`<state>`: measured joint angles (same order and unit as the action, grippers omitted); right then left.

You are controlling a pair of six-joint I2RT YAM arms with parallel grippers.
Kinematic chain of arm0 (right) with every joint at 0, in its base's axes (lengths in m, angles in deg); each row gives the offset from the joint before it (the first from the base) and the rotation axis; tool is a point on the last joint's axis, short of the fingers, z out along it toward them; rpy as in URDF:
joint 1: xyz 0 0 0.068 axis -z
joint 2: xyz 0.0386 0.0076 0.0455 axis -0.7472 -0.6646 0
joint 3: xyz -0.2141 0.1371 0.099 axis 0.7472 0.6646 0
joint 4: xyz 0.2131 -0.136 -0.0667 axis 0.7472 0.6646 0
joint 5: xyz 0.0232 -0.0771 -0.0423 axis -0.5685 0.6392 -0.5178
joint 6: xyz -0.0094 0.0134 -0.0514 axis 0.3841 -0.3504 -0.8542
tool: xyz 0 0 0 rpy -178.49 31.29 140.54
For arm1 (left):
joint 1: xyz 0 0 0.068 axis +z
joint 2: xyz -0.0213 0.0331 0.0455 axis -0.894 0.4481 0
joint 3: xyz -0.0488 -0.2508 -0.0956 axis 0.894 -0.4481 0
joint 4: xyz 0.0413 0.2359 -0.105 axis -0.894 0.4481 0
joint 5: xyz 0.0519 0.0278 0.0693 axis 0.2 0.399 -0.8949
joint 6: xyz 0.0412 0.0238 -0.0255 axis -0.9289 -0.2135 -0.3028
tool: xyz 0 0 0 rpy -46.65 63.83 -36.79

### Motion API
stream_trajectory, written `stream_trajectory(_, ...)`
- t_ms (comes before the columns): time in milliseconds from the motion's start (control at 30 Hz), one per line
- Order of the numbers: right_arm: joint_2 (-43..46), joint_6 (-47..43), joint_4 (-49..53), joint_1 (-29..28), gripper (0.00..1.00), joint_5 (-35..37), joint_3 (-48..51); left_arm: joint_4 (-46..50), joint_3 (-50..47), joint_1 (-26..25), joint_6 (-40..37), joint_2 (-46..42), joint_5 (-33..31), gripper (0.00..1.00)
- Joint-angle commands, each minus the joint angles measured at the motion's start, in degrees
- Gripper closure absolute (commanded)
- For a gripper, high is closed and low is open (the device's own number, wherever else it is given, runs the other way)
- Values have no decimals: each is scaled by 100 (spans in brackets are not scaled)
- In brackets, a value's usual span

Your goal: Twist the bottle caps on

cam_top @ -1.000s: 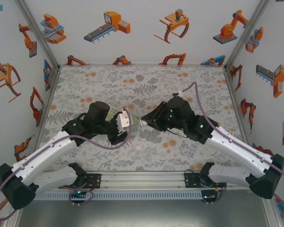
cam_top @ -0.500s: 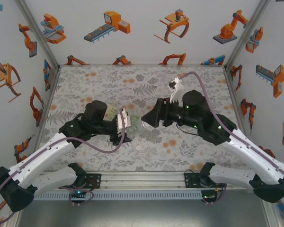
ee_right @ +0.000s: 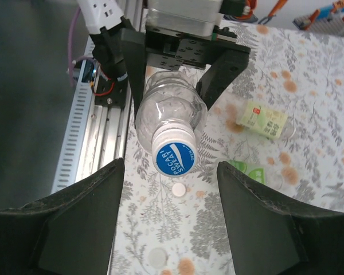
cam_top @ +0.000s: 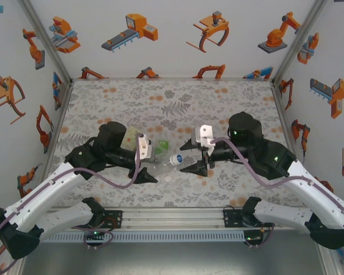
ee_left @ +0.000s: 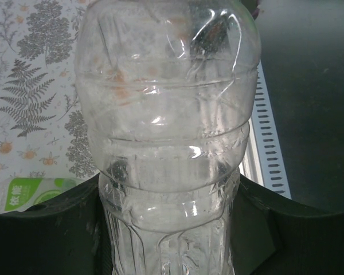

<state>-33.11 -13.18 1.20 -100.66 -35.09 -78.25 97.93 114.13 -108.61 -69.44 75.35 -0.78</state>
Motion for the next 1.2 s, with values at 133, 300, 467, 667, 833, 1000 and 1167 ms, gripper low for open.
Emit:
stream_trajectory(133, -163, -779, -7, 2, 45, -469, -172, 343, 249, 14, -60, -34, 329, 100)
stream_trajectory(300, -128, -567, -429, 2, 52, -551, -13, 411, 286, 12, -67, 54, 366, 100)
stream_trajectory(467, -125, -410, -557, -3, 52, -677, 77, 420, 294, 12, -52, 130, 439, 100)
stream_trajectory(667, -129, -427, -421, 1, 52, -597, 130, 370, 285, 9, -42, 98, 465, 100)
stream_trajectory(833, -125, -465, -384, 1, 57, -522, 130, 342, 267, 10, -50, 108, 506, 100)
stream_trajectory(1000, -127, -439, -376, 2, 72, -526, 129, 331, 259, 14, -36, 124, 415, 100)
stream_trajectory(1167, -148, 529, -479, 0, 88, 25, 207, -26, 180, 14, 150, 98, 57, 100)
